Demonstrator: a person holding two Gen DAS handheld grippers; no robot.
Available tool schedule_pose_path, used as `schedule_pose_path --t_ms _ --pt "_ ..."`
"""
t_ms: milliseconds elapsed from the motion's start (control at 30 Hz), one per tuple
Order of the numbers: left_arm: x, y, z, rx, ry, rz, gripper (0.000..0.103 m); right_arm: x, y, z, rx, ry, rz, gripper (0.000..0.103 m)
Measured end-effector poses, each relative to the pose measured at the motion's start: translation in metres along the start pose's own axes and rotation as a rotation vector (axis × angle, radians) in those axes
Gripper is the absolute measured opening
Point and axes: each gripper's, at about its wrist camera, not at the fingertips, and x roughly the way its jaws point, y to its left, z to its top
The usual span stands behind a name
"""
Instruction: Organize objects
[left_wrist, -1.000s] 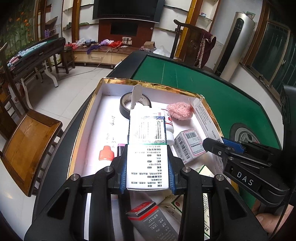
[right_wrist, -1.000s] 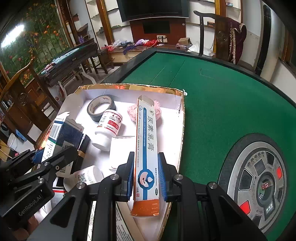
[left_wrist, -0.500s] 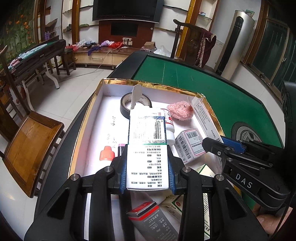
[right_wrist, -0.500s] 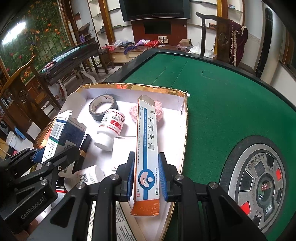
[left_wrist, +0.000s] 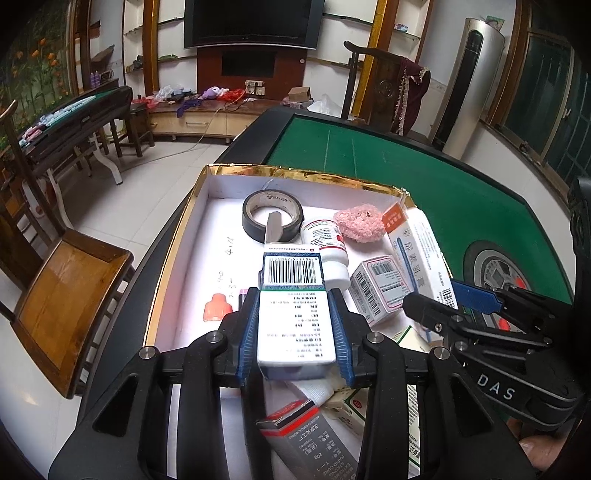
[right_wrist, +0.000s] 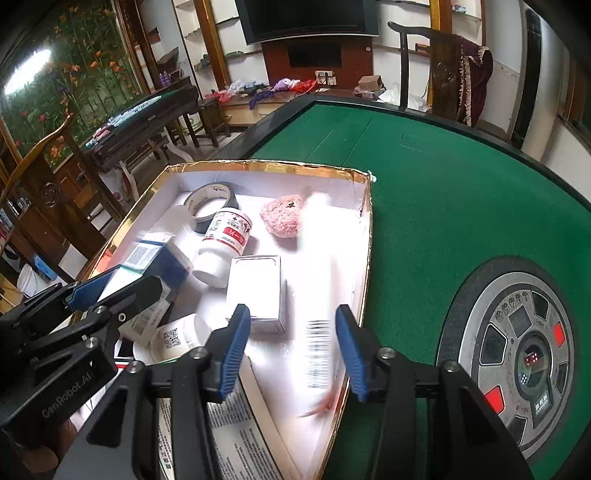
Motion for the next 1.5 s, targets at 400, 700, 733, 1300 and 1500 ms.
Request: schedule_pose_path --t_ms 400,700,733,1300,1500 --pt "-0.009 0.001 0.001 -0.001 -0.035 -0.007 0.053 -0.009 -0.002 -0.004 0.01 -0.014 0.004 0.05" --pt "-0.02 0.002 0.002 -0.014 -0.076 -0.026 0.065 -0.04 -0.002 -0.019 0.011 -0.084 -0.013 0.063" --pt "-0.021 0.002 0.002 -0.013 -0.079 -0.029 0.065 -0.045 -0.002 -0.022 0.008 -0.099 -0.007 0.067" --pt "-0.057 -0.008 -0.01 0.012 -0.27 0.159 0.066 -0.105 0.01 -0.085 -0.107 -0.295 0.011 0.103" --pt "-0.072 -0.018 -0.022 0.02 -0.296 0.19 0.076 -0.128 0.007 -0.099 -0.111 -0.339 0.039 0.103"
